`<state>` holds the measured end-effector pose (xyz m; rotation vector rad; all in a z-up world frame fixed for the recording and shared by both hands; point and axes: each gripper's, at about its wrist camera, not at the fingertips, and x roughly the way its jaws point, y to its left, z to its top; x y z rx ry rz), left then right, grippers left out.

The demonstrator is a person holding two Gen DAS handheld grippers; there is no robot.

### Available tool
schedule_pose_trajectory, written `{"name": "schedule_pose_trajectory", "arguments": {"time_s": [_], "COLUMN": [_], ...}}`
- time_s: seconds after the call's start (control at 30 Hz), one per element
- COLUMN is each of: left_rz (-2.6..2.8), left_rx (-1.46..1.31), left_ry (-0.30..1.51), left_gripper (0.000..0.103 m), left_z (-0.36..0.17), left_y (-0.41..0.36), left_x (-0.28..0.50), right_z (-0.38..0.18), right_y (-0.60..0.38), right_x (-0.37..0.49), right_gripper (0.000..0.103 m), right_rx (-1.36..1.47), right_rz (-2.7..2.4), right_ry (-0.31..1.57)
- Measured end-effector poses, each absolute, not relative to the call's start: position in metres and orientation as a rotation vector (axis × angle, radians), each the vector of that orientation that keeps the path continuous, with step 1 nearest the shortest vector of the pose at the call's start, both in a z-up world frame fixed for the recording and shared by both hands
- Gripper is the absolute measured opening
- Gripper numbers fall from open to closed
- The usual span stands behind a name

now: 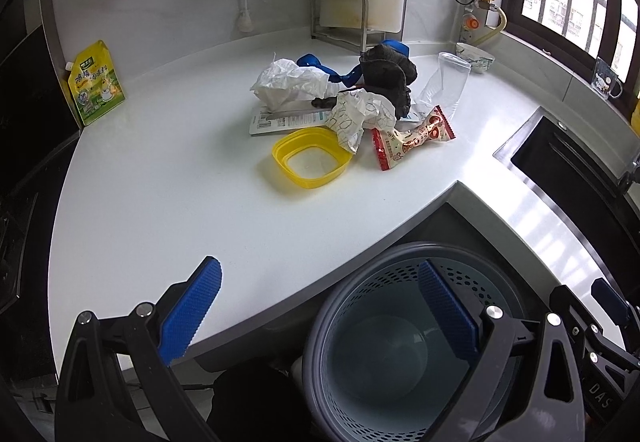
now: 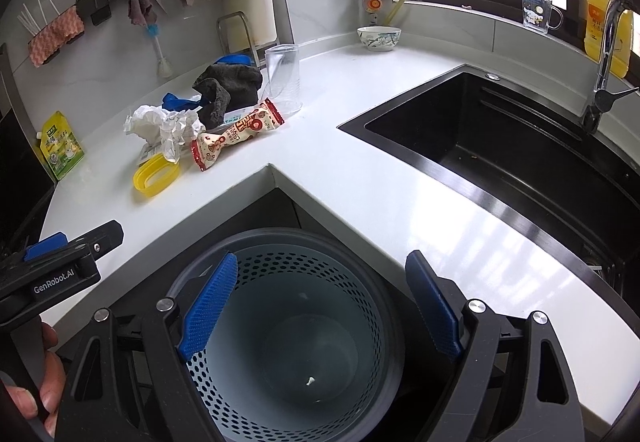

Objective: Collect trash

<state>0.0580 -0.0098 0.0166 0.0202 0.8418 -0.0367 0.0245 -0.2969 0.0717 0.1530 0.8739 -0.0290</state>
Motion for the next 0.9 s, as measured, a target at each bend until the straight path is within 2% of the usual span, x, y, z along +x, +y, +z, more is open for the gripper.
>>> {"name": "schedule_pose_trajectory", "arguments": {"time_s": [0.9], "left_rz": [0.005], "left_rx": [-0.012], "left_ry": [0.829], "left_gripper": [0.097], "left_z": [0.015], "left_y": [0.01], "left_x": [0.053], "right_z": [0.069], "right_y": [-0.294], "right_x": [0.029], "right_gripper": [0.082], "right_rx": [0.186], "right_rz": [0.034], "right_ry": [0.873]}}
